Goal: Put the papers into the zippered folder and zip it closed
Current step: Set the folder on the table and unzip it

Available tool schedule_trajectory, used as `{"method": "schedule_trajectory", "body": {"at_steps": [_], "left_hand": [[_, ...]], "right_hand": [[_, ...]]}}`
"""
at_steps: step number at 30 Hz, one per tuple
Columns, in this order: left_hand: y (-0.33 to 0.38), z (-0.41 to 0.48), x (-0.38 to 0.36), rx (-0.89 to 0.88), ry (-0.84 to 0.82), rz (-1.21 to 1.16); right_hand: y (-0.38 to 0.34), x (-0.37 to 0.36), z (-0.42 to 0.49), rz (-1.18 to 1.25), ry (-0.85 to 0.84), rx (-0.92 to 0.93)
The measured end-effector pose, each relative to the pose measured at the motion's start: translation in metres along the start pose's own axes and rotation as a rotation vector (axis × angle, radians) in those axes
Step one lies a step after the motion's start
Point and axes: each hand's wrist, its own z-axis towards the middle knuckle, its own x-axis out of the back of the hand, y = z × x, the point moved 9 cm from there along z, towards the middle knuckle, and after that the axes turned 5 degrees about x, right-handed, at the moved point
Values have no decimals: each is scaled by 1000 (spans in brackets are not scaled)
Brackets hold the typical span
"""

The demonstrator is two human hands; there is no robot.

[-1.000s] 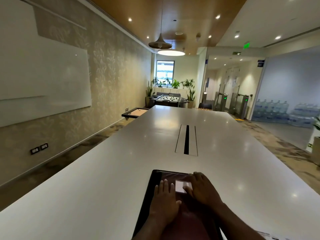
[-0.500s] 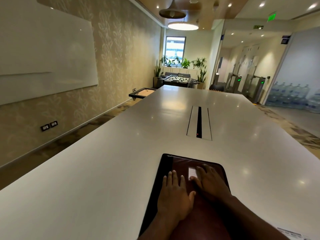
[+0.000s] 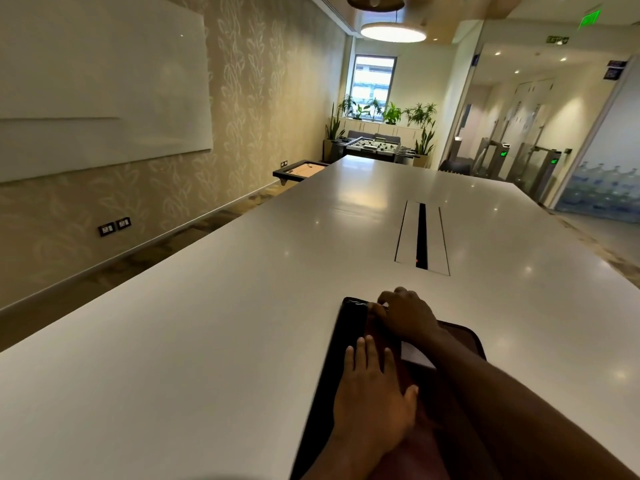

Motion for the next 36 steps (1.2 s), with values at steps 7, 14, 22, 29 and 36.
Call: {"method": "schedule_trajectory", "body": {"at_steps": [7,14,22,29,36], "left_hand": [[3,3,-2,-14,-59,16],[2,3,-6,-5,-55,4],[2,5,-10,7,-66,17],[1,3,-7,10,-83,-2],[-1,3,-2,29,-90,-34]], "right_hand": [[-38,-30,57,143,-310,-74],[-50,-30,63,146,-387,3],[-52,-31,71,94,-395,-65],[-29,-24,75,49,-350,-87],[-38,-16,69,-39,-423,219]]}}
